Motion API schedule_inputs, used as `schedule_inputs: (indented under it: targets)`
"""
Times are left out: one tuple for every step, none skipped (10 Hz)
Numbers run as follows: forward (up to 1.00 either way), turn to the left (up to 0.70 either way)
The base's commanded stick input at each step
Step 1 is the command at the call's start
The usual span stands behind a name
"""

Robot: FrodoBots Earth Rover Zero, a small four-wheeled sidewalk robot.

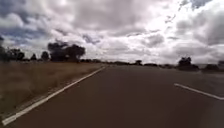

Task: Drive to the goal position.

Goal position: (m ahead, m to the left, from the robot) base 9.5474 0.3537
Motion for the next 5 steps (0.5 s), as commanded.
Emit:
schedule_inputs:
  targets:
    - [0.70,-0.34]
    - [0.70,-0.35]
    - [0.70,-0.35]
    - [0.70,-0.32]
    - [0.70,-0.16]
